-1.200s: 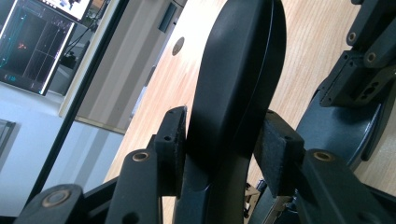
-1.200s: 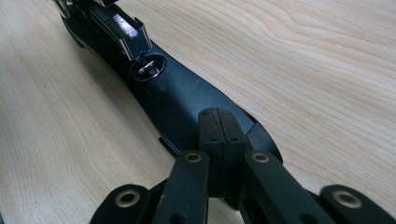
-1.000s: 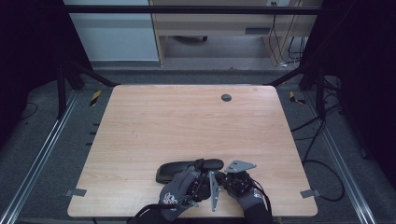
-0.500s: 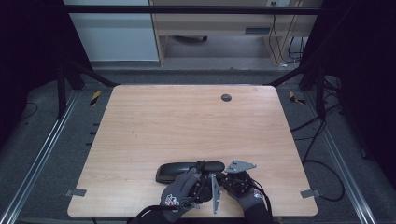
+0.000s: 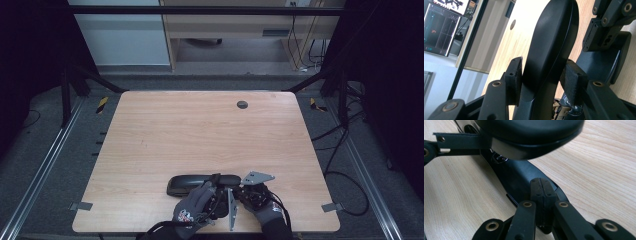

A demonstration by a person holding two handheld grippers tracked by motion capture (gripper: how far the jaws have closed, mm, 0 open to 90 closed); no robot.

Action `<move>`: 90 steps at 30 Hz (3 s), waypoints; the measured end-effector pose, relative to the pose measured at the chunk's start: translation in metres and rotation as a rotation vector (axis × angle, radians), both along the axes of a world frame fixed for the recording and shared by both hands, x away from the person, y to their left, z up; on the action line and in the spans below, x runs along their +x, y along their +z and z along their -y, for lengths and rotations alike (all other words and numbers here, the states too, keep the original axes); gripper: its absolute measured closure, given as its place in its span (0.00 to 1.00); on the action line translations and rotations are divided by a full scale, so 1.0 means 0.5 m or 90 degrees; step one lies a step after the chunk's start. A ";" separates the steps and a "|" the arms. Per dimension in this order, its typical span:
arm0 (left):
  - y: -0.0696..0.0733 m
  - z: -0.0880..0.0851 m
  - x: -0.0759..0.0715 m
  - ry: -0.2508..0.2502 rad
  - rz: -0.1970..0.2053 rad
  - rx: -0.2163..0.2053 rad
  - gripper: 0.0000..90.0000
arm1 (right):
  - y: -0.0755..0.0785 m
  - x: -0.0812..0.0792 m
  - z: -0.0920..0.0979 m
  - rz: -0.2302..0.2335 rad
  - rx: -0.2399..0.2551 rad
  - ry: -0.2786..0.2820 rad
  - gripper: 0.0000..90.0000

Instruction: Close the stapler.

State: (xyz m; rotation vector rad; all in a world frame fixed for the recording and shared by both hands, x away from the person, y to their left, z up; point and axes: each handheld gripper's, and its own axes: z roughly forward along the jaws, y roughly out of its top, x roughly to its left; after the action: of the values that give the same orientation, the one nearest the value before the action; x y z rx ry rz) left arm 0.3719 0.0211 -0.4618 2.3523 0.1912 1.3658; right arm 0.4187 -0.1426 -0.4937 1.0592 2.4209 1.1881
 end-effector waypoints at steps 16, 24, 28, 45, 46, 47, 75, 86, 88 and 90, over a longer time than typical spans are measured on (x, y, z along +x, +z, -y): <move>0.041 -0.006 -0.014 -0.048 -0.072 -0.073 0.43 | 0.015 0.006 0.031 0.019 0.028 -0.030 0.87; 0.072 -0.020 -0.017 -0.050 -0.103 -0.130 0.43 | 0.021 0.008 0.049 0.030 0.038 -0.058 0.77; 0.087 -0.031 -0.016 -0.051 -0.116 -0.165 0.43 | 0.025 0.009 0.055 0.034 0.042 -0.066 0.78; 0.136 -0.099 0.017 -0.008 -0.151 -0.273 0.43 | 0.057 0.009 0.078 0.057 0.053 -0.097 1.00; 0.137 -0.104 0.020 -0.004 -0.154 -0.280 0.43 | 0.059 0.010 0.081 0.059 0.057 -0.101 1.00; 0.139 -0.113 0.026 0.004 -0.155 -0.286 0.43 | 0.065 0.009 0.086 0.064 0.063 -0.107 1.00; 0.110 -0.293 0.071 0.144 -0.175 -0.386 0.44 | 0.135 -0.024 0.047 0.094 0.121 -0.067 1.00; 0.072 -0.387 0.064 0.212 -0.182 -0.432 0.44 | 0.126 -0.028 0.020 0.083 0.113 -0.046 1.00; 0.067 -0.398 0.062 0.218 -0.185 -0.438 0.44 | 0.124 -0.028 0.021 0.085 0.116 -0.046 1.00; 0.061 -0.412 0.058 0.226 -0.187 -0.442 0.44 | 0.121 -0.028 0.022 0.086 0.120 -0.047 1.00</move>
State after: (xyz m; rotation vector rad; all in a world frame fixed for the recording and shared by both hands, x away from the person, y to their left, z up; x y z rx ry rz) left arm 0.4010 0.2269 -0.4311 1.9433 1.0300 0.8698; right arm 0.4046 -0.1534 -0.4330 1.0721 2.1847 1.4353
